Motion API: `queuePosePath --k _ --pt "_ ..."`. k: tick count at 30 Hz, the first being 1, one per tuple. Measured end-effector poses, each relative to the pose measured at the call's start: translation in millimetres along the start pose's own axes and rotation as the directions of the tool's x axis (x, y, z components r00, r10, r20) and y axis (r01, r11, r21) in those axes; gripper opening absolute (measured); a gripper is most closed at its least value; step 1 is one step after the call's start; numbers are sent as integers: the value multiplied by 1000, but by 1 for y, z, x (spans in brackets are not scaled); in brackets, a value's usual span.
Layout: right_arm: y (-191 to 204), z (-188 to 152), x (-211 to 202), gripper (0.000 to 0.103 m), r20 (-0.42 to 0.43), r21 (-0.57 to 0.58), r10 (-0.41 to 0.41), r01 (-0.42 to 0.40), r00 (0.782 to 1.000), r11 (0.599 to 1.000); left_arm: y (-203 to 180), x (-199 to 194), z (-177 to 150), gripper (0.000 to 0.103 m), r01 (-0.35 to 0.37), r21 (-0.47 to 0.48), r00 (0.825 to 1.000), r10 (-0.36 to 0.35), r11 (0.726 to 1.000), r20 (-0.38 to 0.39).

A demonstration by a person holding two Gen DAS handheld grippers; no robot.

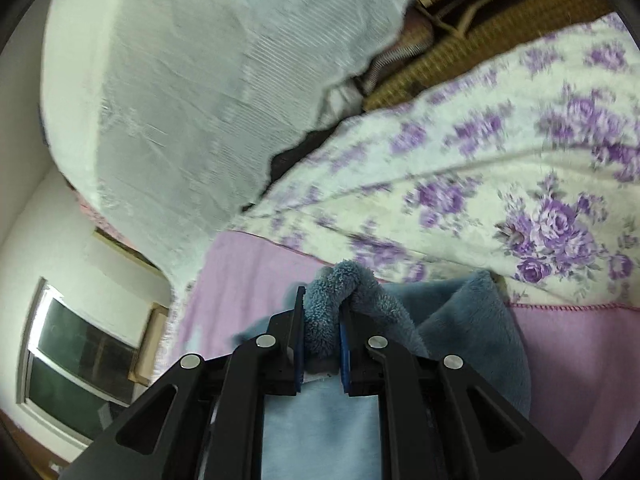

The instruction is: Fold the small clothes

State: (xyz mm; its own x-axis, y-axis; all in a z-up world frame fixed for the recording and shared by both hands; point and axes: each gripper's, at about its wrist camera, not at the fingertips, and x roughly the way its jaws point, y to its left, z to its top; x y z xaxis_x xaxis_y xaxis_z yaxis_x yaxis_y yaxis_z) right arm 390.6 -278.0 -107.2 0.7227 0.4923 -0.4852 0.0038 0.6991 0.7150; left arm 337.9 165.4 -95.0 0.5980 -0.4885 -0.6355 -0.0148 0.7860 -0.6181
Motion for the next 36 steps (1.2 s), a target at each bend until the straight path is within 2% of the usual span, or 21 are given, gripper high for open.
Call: queuePosePath --k 2,5,7,8,10,12,13,15,17,19,22,24,27,29,30,32,33,34,36 --pt "-10 -2 10 14 -31 4 -18 18 999 1000 5 7 -1 16 11 8 1000 -11 1000 5" --pt "-12 -2 11 18 -33 0 0 0 999 1000 3 5 0 17 30 40 999 -31 999 11" --pt "-7 -2 4 31 -18 -16 29 -29 999 999 2 -1 1 20 55 47 998 -56 997 15" --pt "-5 -3 1 33 -11 -24 33 -33 999 999 2 -6 1 23 77 44 997 -78 996 17" --pt "5 -4 -9 41 8 -58 39 -38 999 998 0 -17 3 32 116 41 993 -117 992 30" --pt "15 -5 -22 45 36 -102 35 -31 999 994 -4 -33 4 54 147 56 987 -151 987 62" --pt "21 -5 -27 48 52 -120 30 -24 998 992 -6 -40 4 60 147 69 985 -152 987 82" --pt "28 -5 -37 50 85 -148 32 -19 996 989 -9 -55 5 81 121 88 981 -133 989 143" --pt "31 -5 -41 50 99 -149 40 -25 994 989 -10 -66 6 88 94 96 974 -111 991 198" --pt "32 -6 -41 51 92 -149 41 -27 995 988 -9 -66 7 88 67 98 975 -86 993 204" --pt "42 -14 -30 48 54 -194 27 -16 998 981 -17 -55 4 88 52 126 984 -72 991 162" --pt "53 -21 -21 42 29 -239 17 -9 999 971 -34 -42 1 88 -17 190 987 -14 982 161" --pt "67 -28 -3 41 -1 -312 -20 19 1000 950 -48 -23 1 88 -86 245 985 46 966 164" --pt "63 -27 7 41 -4 -310 -46 43 999 950 -46 -2 4 88 -106 215 987 77 971 139" --pt "52 -23 15 42 -2 -296 -89 85 996 951 -43 9 6 88 -120 197 988 98 973 120" --pt "33 -18 24 41 14 -291 -173 169 985 942 -35 28 7 88 -183 187 981 166 965 102" --pt "17 -16 31 33 7 -274 -180 175 984 945 -32 36 5 88 -212 202 976 196 956 97" --pt "4 -13 33 27 -13 -231 -147 140 989 963 -31 44 1 88 -242 244 970 224 939 99" --pt "-1 -11 27 26 -11 -181 -111 107 994 978 -41 44 -8 89 -305 307 951 272 901 146"
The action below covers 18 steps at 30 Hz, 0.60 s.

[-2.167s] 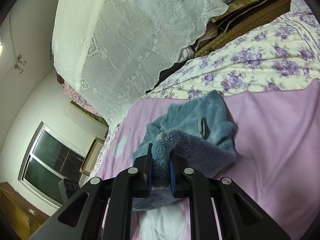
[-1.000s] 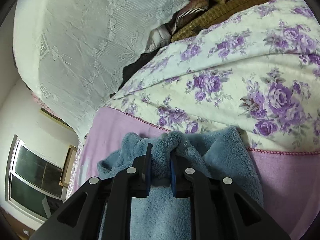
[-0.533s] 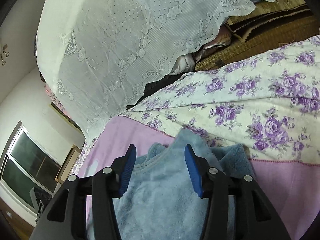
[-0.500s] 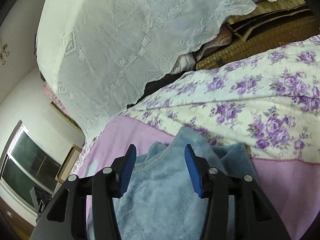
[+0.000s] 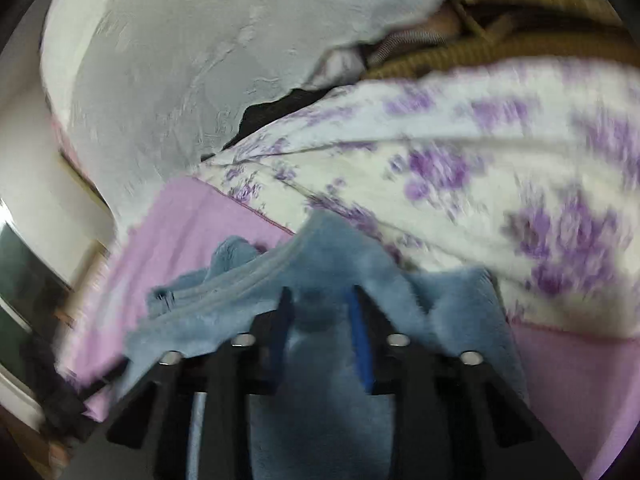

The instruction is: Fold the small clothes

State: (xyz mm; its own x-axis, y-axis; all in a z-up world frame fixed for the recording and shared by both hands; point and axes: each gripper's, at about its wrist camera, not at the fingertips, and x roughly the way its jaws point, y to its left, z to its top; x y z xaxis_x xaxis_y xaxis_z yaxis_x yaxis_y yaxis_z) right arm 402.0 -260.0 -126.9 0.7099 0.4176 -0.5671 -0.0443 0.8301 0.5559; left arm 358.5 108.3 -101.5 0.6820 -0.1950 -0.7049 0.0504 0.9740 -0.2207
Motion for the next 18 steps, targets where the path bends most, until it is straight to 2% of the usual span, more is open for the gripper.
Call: queuePosePath --k 2,4,5,7,10,12,14,15,16,18 --pt "5 -3 -3 26 15 -35 -22 23 1000 999 -12 -6 -5 90 -61 66 998 59 996 31" --pt "16 -10 -14 28 51 -68 -70 74 996 995 -11 -15 -8 90 -78 57 996 75 995 46" --pt "25 -13 -20 31 71 -92 -81 87 994 992 -10 -25 -9 90 -62 39 997 59 997 57" --pt "52 -23 -34 36 96 -187 -48 66 994 980 -13 -46 -11 90 6 22 997 -8 1000 79" --pt "88 -44 -41 41 80 -294 -28 50 996 954 -33 -62 -19 91 27 96 995 -37 995 98" --pt "99 -58 -35 42 39 -336 -58 68 998 939 -50 -55 -33 95 11 172 997 -23 985 69" --pt "97 -70 -17 43 -21 -356 -126 110 992 928 -61 -34 -47 99 -37 225 999 33 974 21" --pt "93 -79 -10 43 -17 -381 -145 128 989 916 -67 -22 -53 99 -74 261 997 74 962 11" --pt "95 -83 -11 43 5 -408 -155 143 988 902 -68 -21 -53 99 -80 269 997 80 960 11" --pt "97 -81 -18 43 12 -405 -160 151 987 902 -65 -24 -52 99 -66 256 998 65 964 13"
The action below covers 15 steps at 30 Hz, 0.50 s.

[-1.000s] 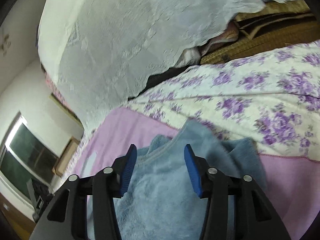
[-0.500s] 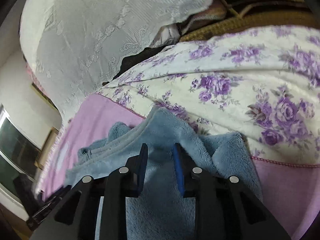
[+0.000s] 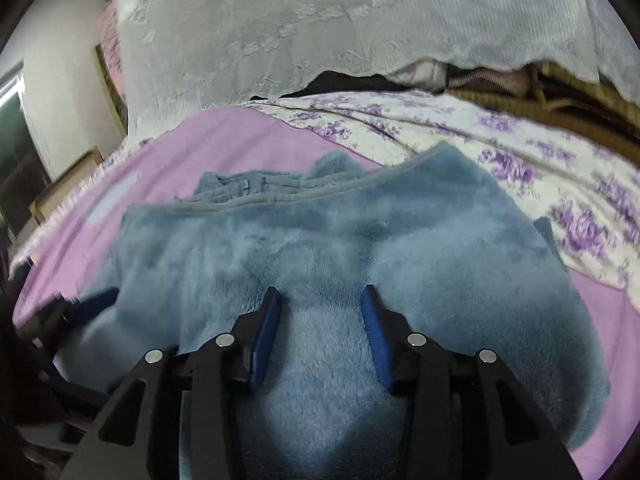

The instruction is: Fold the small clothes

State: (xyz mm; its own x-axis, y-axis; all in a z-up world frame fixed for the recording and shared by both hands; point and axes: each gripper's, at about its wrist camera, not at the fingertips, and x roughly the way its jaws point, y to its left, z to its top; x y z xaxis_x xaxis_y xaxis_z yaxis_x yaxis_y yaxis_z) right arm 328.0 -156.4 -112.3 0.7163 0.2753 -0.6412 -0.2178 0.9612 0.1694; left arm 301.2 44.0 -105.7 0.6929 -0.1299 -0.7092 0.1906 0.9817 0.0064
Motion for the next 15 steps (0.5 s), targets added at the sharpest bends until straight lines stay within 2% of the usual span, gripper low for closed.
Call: queuePosePath --k 4,6,8,10,13,15 --pt "-3 -10 -33 42 71 48 -12 8 997 999 8 -17 -6 98 23 -28 999 -22 999 32" --pt "1 -20 -52 43 97 50 -10 6 995 999 11 -34 -12 98 64 -43 996 -61 997 60" --pt "3 -31 -64 44 88 47 -12 8 996 999 13 -45 -18 98 105 -57 992 -100 993 74" --pt "9 -46 -62 47 23 -3 -48 48 999 999 10 -45 -24 98 126 -56 991 -123 990 51" --pt "14 -54 -49 49 -24 -52 -81 80 996 995 -4 -25 -29 99 68 2 997 -68 998 -21" --pt "15 -54 -48 49 -29 -64 -96 94 995 994 -9 -25 -30 99 39 30 999 -39 999 -17"
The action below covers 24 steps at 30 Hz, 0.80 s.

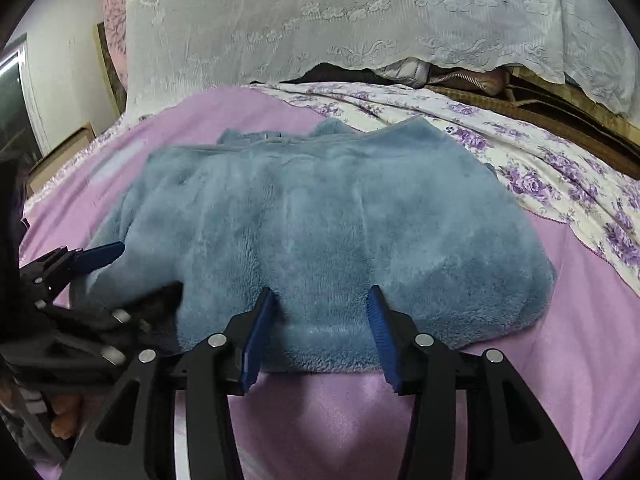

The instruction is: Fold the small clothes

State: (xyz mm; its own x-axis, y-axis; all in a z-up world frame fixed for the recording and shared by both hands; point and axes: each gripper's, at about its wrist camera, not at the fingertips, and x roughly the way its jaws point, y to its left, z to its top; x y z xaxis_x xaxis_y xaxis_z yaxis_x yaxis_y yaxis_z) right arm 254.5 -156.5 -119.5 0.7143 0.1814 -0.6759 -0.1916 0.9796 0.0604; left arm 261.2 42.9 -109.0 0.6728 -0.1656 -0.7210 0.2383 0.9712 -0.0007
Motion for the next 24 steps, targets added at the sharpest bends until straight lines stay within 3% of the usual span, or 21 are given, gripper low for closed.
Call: queuePosePath --k 7,11,17,21,24 --pt "2 2 -16 52 62 12 16 -16 998 1000 9 -24 0 99 80 -59 995 -76 995 68" --pt "5 -5 -3 57 -8 3 19 -19 1000 1000 1 -1 -4 99 41 -29 999 -41 999 -22" --pt "1 -4 -5 58 4 22 50 -50 999 999 4 -8 -4 99 47 -33 999 -47 998 3" --pt "-22 7 -29 60 85 132 111 -122 990 984 12 -31 0 99 84 -73 994 -78 994 75" --pt "-57 15 -48 69 141 249 134 -166 981 954 7 -32 15 99 108 -97 994 -105 989 39"
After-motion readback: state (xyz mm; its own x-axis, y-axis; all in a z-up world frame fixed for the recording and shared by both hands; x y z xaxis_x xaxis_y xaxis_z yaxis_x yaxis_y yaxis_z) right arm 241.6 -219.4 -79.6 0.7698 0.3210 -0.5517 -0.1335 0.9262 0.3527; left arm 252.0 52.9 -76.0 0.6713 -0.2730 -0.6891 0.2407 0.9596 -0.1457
